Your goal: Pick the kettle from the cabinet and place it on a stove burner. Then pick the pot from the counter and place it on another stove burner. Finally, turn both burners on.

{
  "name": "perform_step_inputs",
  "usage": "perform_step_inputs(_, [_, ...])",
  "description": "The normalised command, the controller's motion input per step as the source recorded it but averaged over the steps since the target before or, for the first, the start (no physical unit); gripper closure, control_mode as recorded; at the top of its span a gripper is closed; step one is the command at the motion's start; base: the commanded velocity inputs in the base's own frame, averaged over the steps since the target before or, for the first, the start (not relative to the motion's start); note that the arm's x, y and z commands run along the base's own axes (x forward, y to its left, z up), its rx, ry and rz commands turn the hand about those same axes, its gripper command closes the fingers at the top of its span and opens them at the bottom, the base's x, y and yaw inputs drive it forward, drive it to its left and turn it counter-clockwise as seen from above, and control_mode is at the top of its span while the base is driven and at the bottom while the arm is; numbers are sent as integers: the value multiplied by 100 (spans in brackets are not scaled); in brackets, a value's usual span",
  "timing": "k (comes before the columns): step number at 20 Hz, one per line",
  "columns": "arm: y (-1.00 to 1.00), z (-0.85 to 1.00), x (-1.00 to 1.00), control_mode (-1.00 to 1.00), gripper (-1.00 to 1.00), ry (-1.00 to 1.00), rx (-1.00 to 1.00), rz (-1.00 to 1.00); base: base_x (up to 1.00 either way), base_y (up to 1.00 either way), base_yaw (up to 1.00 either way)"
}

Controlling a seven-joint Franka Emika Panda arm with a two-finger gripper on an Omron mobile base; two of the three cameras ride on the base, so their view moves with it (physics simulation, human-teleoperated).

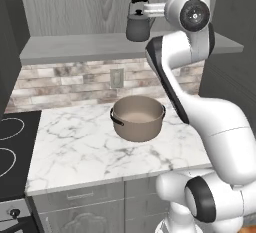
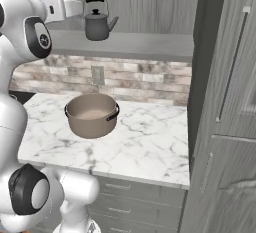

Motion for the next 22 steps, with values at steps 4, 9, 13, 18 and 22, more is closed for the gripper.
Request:
perform_step_inputs(4, [0, 0, -1, -100, -100, -3, 3, 0, 0, 0, 0])
perform_step_inputs(9, [1, -2, 0, -100, -100, 0, 0, 0, 0, 0, 0])
perform_step_inputs(13, [0, -4, 0, -100, -100, 0, 0, 0, 0, 0, 0])
perform_step_inputs(18, [0, -5, 0, -100, -100, 0, 0, 0, 0, 0, 0])
perform_step_inputs(22, [0, -4, 0, -100, -100, 0, 0, 0, 0, 0, 0])
